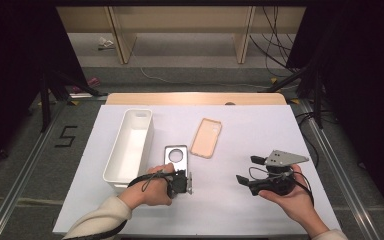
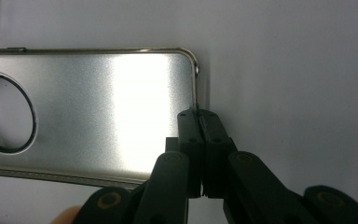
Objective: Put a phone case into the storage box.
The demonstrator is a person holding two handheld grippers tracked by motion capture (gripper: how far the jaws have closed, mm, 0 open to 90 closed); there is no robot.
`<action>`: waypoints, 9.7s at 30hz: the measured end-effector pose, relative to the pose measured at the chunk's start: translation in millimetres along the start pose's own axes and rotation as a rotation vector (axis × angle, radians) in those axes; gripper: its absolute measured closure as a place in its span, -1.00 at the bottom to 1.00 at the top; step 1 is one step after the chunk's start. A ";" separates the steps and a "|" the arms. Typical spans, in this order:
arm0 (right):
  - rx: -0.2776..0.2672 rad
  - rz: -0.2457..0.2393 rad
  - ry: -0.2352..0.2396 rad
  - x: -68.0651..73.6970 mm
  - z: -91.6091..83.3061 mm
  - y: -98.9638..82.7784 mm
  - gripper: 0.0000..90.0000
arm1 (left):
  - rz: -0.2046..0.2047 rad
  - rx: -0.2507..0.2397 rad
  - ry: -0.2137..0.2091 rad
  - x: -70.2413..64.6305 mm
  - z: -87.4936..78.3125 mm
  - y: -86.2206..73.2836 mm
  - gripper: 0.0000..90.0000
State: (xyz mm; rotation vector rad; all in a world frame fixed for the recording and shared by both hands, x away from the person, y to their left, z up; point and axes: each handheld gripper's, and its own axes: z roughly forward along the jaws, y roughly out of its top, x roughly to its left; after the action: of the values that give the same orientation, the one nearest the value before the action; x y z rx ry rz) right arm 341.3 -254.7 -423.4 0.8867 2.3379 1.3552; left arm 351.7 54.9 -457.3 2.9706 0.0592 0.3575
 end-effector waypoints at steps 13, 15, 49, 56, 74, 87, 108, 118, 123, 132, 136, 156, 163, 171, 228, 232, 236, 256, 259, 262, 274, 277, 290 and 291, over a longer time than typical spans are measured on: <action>0.004 0.001 -0.007 0.1 0.2 0.1 -0.65 | 0.004 -0.177 0.145 -21.3 -9.6 -8.6 0.97; 0.006 0.001 -0.009 -0.1 0.4 0.1 -0.65 | -0.006 -0.205 0.147 -23.8 -10.7 -8.5 0.96; -0.022 0.057 0.040 7.1 61.2 40.4 -0.62 | 0.039 -0.361 0.219 -43.7 -22.1 2.6 0.96; -0.001 0.077 0.067 8.6 83.4 52.3 -0.57 | 0.059 -0.366 0.223 -47.4 -23.7 6.6 0.97; 0.042 0.144 0.116 3.1 108.6 60.8 -0.29 | 0.091 -0.372 0.227 -52.0 -26.0 11.9 0.97; 0.062 0.211 0.151 0.7 111.6 63.0 0.27 | 0.118 -0.376 0.212 -56.1 -24.2 15.2 0.97; 0.023 0.402 0.204 5.9 98.1 71.2 0.78 | 0.107 -0.387 0.218 -54.1 -13.8 15.5 0.96; 0.002 0.431 0.226 7.0 92.0 75.0 0.81 | 0.076 -0.396 0.218 -50.2 -15.2 11.8 0.89; -0.022 0.415 0.201 4.8 85.5 77.6 0.81 | -0.025 -0.496 0.206 -42.9 -22.0 3.0 0.54; -0.066 0.405 0.174 0.0 75.7 79.3 0.81 | -0.354 -0.759 0.256 -26.6 -31.5 -13.2 -0.29; -0.079 0.389 0.165 0.6 73.2 79.9 0.81 | -0.476 -0.806 0.293 -19.0 -34.1 -20.0 -0.38; -0.097 0.332 0.146 6.9 69.4 79.3 0.81 | -0.795 -0.873 0.371 19.3 -49.0 -28.2 -0.04; -0.104 0.328 0.140 7.6 66.2 78.2 0.81 | -0.841 -0.925 0.311 26.3 -53.7 -20.7 0.16; -0.109 0.319 0.135 9.4 63.9 78.3 0.80 | -0.882 -0.945 0.272 33.1 -56.5 -11.6 0.34; -0.121 0.024 0.099 25.7 57.7 81.3 -0.52 | -0.979 -0.913 0.477 47.7 -71.9 -13.1 0.97; -0.115 0.007 0.095 22.9 55.4 79.0 -0.57 | -0.990 -0.919 0.486 49.6 -75.9 -16.9 0.97; -0.115 0.007 0.083 20.8 53.7 76.5 -0.63 | -1.001 -0.929 0.493 52.0 -80.1 -21.1 0.97; -0.108 -0.012 0.026 15.9 50.5 63.7 -0.64 | -1.055 -0.958 0.534 60.6 -97.3 -40.5 0.97; -0.107 -0.005 0.020 15.6 49.7 62.3 -0.64 | -1.062 -0.962 0.535 61.7 -98.5 -43.0 0.97; -0.106 0.004 0.015 14.8 48.8 60.2 -0.64 | -1.065 -0.964 0.547 62.9 -100.8 -45.9 0.97; -0.094 0.015 0.001 14.3 47.7 55.0 -0.64 | -1.094 -0.978 0.591 68.5 -111.4 -59.9 0.97; -0.090 0.013 -0.001 14.4 48.1 54.3 -0.64 | -1.096 -0.977 0.602 69.1 -113.5 -62.3 0.97; -0.088 0.024 0.002 12.0 44.0 50.4 -0.64 | -1.119 -0.983 0.629 73.4 -121.2 -75.8 0.97; -0.088 0.025 0.001 11.7 43.8 50.1 -0.64 | -1.122 -0.984 0.630 73.5 -121.7 -76.6 0.97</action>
State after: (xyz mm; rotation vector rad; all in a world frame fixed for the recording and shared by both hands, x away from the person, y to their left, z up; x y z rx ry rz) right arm 373.8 -199.3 -402.3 0.8916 2.2562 1.4567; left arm 392.4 152.2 -334.9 1.4409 1.1377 0.7893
